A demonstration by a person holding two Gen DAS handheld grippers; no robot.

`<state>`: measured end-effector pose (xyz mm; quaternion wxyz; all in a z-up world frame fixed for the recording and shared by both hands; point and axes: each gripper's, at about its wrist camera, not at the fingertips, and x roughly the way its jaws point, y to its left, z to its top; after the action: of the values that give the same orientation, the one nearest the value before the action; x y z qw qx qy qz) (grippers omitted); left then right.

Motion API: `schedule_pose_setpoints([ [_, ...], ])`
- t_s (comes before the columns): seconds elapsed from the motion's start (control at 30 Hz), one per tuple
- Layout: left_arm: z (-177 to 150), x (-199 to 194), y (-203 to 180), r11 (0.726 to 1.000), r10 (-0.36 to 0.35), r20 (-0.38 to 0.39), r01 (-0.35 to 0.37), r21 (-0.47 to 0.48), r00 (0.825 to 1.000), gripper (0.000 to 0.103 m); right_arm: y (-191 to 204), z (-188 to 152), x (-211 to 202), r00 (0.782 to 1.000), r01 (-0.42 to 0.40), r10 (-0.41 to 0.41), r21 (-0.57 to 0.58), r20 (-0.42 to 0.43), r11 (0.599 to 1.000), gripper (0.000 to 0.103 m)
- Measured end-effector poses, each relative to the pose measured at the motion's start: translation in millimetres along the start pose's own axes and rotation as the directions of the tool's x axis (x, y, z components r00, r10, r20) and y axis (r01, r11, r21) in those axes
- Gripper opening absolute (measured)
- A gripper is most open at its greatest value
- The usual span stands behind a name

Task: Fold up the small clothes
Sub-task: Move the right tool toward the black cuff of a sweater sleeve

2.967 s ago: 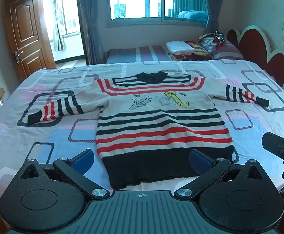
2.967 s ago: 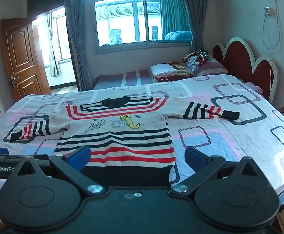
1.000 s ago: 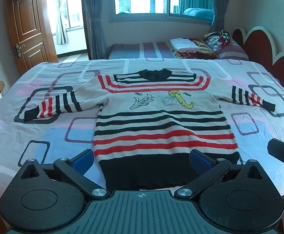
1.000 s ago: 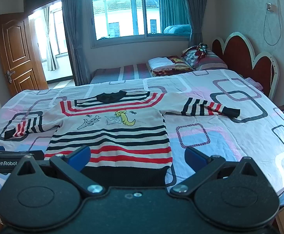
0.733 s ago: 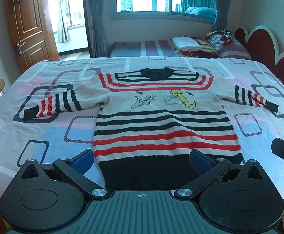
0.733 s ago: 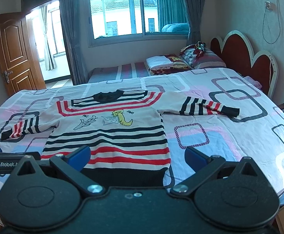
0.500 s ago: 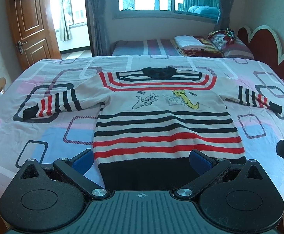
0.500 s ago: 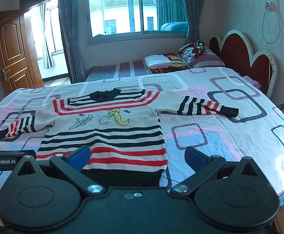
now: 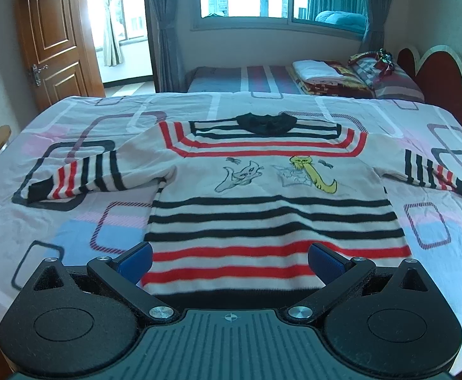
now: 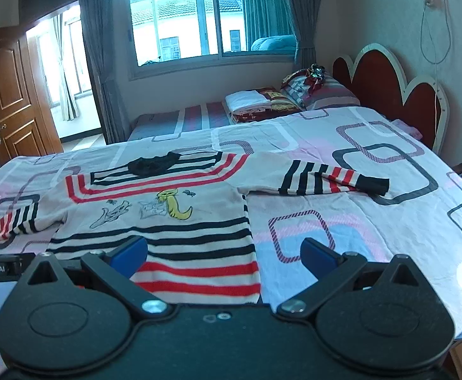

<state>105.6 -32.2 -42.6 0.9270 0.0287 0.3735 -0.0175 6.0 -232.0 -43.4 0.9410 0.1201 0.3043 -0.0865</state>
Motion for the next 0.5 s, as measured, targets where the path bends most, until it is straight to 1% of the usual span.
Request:
schedule_pose_setpoints([
  [0.4, 39, 73, -40, 1.0, -0.014, -0.035, 0.014, -0.001, 0.999, 0.103, -37, 22, 80, 0.997, 0.039, -0.037, 0.03, -0.062, 0.999, 0.102],
  [0.5, 48, 92, -49, 1.0, -0.01, -0.045, 0.009, -0.008, 0.999, 0.103, -48, 29, 101, 0.995, 0.057, -0.054, 0.029, -0.08, 0.998, 0.099],
])
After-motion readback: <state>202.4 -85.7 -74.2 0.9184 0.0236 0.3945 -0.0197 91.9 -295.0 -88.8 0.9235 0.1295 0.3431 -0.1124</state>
